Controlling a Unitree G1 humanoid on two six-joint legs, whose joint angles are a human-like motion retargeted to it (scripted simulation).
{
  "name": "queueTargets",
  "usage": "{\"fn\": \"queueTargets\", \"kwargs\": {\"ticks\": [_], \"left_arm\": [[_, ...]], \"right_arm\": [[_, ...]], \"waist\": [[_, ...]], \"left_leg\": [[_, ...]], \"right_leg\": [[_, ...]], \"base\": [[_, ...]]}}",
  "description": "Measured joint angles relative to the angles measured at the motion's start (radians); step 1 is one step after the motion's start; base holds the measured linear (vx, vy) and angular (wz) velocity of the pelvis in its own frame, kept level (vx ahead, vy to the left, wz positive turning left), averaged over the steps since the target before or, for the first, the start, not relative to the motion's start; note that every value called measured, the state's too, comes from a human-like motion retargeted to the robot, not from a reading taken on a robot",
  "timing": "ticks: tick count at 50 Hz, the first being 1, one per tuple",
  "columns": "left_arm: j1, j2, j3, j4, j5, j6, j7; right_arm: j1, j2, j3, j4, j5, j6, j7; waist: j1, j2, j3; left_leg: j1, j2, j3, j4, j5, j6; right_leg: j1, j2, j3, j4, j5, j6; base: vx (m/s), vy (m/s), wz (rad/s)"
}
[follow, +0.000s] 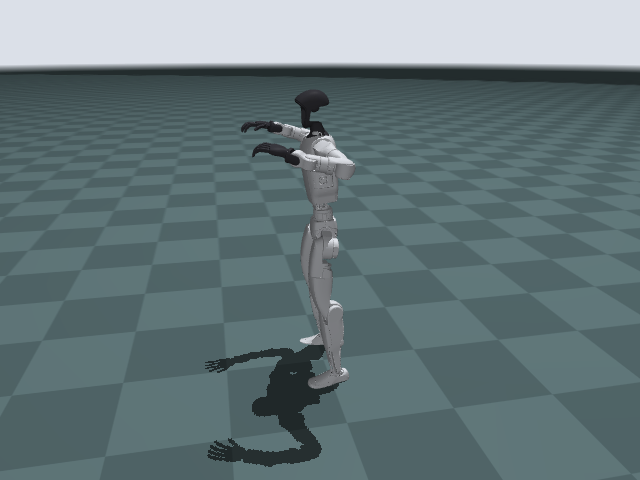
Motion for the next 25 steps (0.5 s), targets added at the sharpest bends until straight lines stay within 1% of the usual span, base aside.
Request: {"fn": "queueTargets", "kwargs": {"ticks": [8, 18, 25], "left_arm": [[0.018, 0.013, 0.012, 0.001, -0.012, -0.002, -0.005], [-0.01, 0.01, -0.012, -0.002, -0.008, 0.001, -0.011], [-0.005, 0.017, -0.002, 0.0, -0.003, 0.0, -0.009]], "right_arm": [[0.027, -0.013, -0.046, 0.005, 0.005, 0.0, -0.009], [0.008, -0.02, -0.028, -0.006, 0.019, 0.001, 0.0], [0.018, -0.027, -0.042, -0.002, 0.016, -0.001, 0.001]], "waist": [[0.0, -0.002, -0.002], [-0.002, -0.013, -0.002], [-0.001, -0.02, -0.005]], "left_leg": [[-0.002, 0.0, 0.001, -0.001, 0.001, 0.0], [-0.001, 0.002, 0.004, -0.001, 0.001, 0.002], [0.001, 0.006, 0.007, 0.0, -0.001, 0.0]], "right_leg": [[-0.002, 0.0, 0.001, -0.001, 0.003, 0.0], [-0.006, 0.002, 0.004, 0.004, 0.003, 0.0], [-0.007, 0.006, 0.006, 0.005, 0.003, 0.0]], "base": [[0.0, 0.0, 0.0], [0.0, 0.0, 0.0], [0.0, 0.0, 0.0]]}}
